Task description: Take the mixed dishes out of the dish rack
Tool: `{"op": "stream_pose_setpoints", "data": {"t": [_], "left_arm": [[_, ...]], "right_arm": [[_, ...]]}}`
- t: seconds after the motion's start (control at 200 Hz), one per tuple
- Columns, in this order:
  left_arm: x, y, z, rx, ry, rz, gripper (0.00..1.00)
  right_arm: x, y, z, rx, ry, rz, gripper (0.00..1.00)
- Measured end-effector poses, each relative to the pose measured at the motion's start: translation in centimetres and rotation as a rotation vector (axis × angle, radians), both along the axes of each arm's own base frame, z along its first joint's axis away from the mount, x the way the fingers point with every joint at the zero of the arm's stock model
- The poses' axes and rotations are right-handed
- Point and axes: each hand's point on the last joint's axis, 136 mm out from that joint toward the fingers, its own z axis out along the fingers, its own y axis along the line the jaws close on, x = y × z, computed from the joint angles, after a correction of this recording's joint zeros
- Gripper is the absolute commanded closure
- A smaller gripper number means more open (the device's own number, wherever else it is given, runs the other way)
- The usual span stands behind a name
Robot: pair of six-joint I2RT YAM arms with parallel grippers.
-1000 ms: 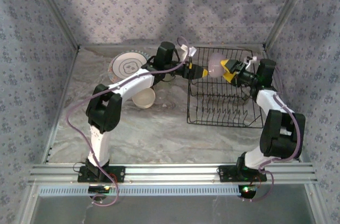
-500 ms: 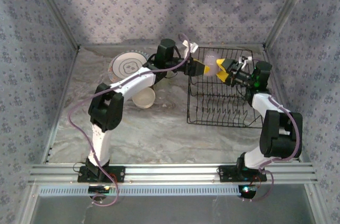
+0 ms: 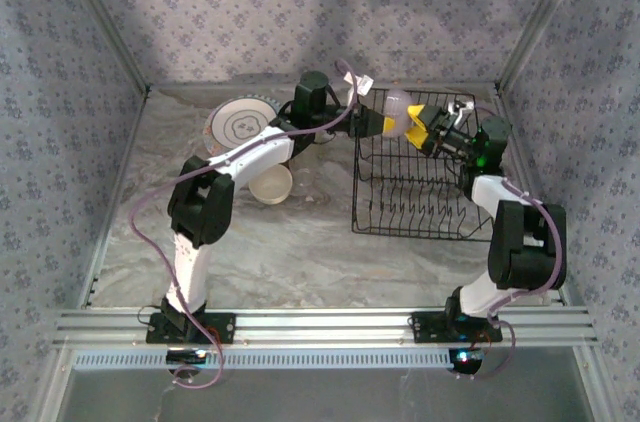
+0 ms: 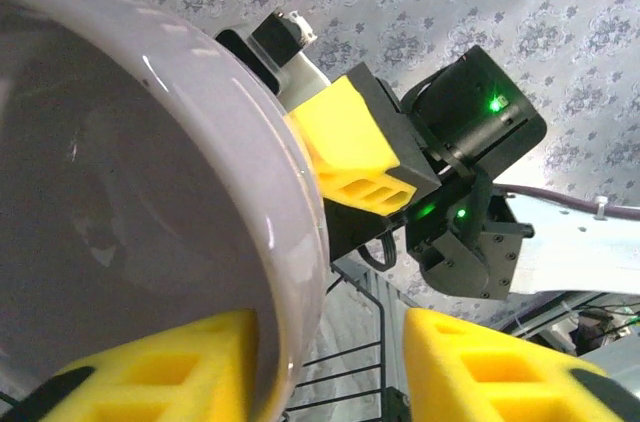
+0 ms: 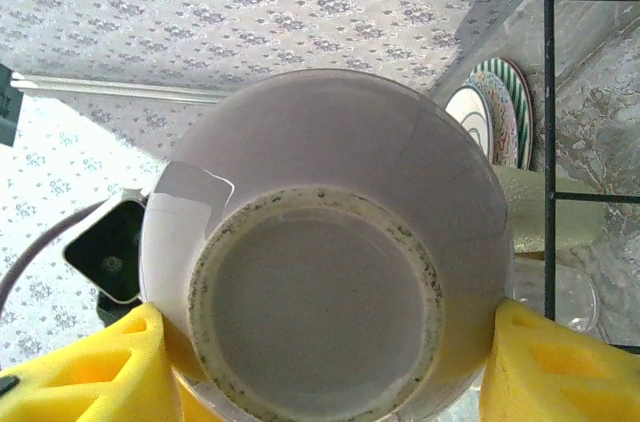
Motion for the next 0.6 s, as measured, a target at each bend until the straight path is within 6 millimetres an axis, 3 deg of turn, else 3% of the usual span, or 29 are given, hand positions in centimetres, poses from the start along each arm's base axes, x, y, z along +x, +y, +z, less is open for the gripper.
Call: {"op": "stream_pose_setpoints", "data": {"t": [0.085, 0.255, 0.425, 0.6], "left_arm": [[0.0, 0.0, 0.1, -0.004, 0.015, 0.0, 0.77], [-0.2, 0.0, 0.8, -0.027, 0.011, -0.012, 0.81], [-0.1, -0.1, 1.1, -0.038, 0.007, -0.012, 1.0], [0.9, 0.2, 1.1, -0.044, 0.012, 0.005, 1.0]], "right_arm": [[0.0, 0.1, 0.1, 0.007, -0.002, 0.008, 0.61], [-0.2, 0.4, 0.6, 0.019, -0.017, 0.019, 0.62], [-0.2, 0.3, 0.8, 0.031, -0.015, 0.02, 0.62], [0.1, 0.1, 0.5, 0.033, -0.009, 0.006, 0.62]]}}
